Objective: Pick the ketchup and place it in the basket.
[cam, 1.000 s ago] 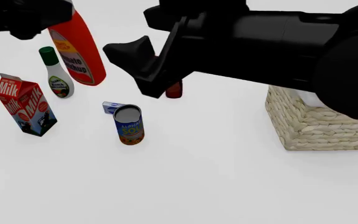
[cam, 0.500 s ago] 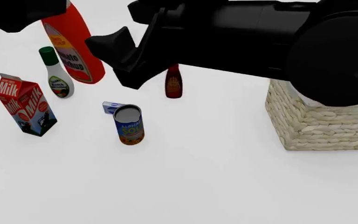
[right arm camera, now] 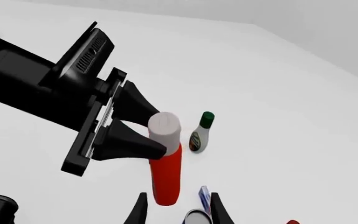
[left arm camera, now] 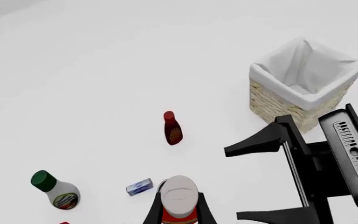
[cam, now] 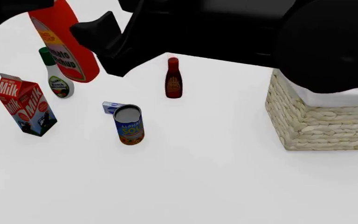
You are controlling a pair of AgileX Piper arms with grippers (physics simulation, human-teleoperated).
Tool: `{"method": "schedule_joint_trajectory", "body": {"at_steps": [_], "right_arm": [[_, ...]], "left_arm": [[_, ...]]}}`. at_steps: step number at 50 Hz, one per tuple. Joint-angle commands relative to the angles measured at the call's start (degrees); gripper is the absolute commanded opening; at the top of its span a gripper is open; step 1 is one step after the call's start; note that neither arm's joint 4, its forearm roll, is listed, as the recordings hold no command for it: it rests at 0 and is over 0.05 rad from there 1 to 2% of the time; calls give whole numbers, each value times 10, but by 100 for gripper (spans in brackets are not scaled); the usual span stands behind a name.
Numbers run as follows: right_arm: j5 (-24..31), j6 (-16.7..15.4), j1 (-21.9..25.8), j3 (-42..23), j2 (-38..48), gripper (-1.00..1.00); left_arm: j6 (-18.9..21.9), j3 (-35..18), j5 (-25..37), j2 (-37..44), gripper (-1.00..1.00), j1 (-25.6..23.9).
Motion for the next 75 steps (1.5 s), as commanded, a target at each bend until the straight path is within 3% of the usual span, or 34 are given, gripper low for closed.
{"method": "schedule_joint_trajectory", "body": {"at_steps": [1,75], "right_arm": [[2,5,1,-19,13,100],[-14,36,10,-64,109,100]], "left_arm": [[7,-4,1,-3,-100,-6],[-2,-37,24,5,-100,-34]]}}
